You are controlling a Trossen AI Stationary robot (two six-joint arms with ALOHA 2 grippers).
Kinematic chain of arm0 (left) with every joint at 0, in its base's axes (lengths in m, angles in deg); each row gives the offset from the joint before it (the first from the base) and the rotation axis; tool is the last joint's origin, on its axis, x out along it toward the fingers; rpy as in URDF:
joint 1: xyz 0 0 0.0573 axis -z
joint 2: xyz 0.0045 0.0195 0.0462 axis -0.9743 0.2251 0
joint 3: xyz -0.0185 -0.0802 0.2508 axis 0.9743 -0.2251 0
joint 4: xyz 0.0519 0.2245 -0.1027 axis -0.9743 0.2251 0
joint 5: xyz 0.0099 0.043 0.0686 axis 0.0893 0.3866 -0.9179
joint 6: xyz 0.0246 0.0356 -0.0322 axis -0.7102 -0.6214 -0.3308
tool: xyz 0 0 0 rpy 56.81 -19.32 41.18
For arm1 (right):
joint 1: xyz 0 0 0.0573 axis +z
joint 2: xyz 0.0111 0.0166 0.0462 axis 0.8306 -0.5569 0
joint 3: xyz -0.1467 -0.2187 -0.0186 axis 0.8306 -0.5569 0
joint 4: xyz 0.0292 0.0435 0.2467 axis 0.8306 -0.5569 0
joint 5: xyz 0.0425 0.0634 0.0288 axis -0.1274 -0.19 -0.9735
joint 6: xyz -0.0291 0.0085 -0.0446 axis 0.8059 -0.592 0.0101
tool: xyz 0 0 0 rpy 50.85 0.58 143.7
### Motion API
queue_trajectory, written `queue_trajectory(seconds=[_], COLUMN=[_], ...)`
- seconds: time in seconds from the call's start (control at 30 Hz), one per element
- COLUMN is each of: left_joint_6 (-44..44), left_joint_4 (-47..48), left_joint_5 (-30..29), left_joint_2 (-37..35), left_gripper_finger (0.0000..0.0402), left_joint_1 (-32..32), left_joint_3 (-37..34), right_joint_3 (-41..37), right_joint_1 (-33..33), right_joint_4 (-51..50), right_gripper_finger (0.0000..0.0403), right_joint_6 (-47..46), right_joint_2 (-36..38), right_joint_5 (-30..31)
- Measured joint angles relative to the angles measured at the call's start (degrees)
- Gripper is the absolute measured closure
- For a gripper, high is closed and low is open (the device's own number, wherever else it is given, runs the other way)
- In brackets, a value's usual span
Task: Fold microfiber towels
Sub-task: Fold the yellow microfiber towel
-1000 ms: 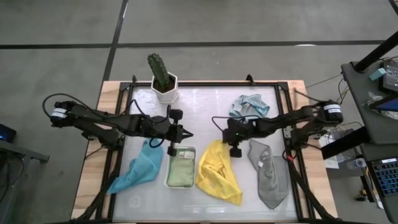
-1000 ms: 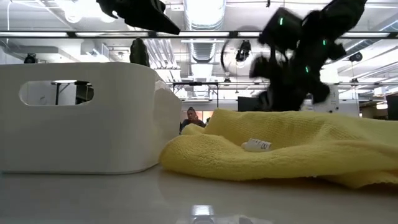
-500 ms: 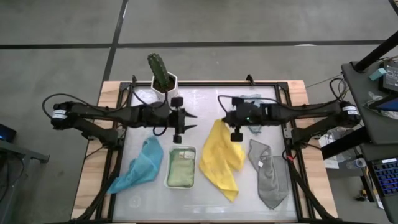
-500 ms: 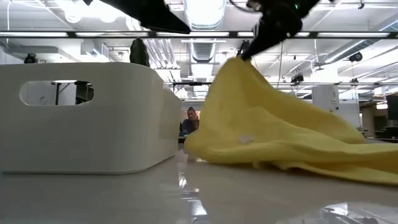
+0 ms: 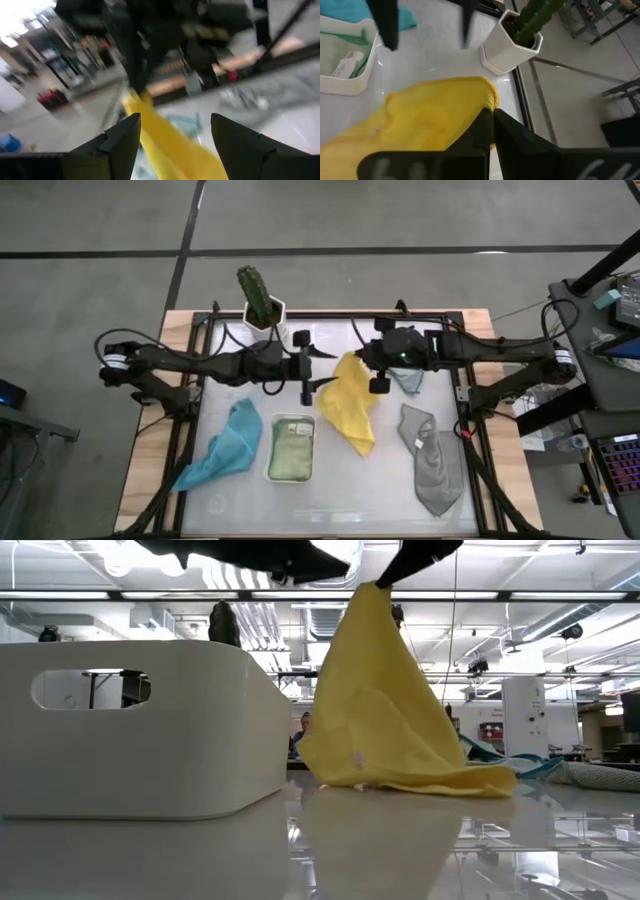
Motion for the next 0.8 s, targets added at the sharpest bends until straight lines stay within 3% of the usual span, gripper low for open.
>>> queue_trajectory(seconds=[0.23,0.63,0.8], left_joint_6=[-0.05,4.11,4.45], left_joint_4=[-6.54,-1.82,-1.83], left_joint_5=[-1.76,-1.83,-4.2], left_joint_2=[0.76,5.49,5.65], left_gripper_finger=[0.0176,0.0176,0.0229], left_joint_1=[-1.67,-3.92,-3.89], left_joint_3=[0.33,0.23,-0.64], right_joint_3=[1.38,1.42,1.42], right_joint_1=[0.0,0.15,0.15], right_joint_4=[0.29,3.37,3.69], right_gripper_finger=[0.0394,0.0394,0.0394], right_joint_6=[2.16,10.22,11.75], right_joint_2=[-4.35,-7.45,-7.37], right_joint_5=[-0.52,-0.61,-0.62])
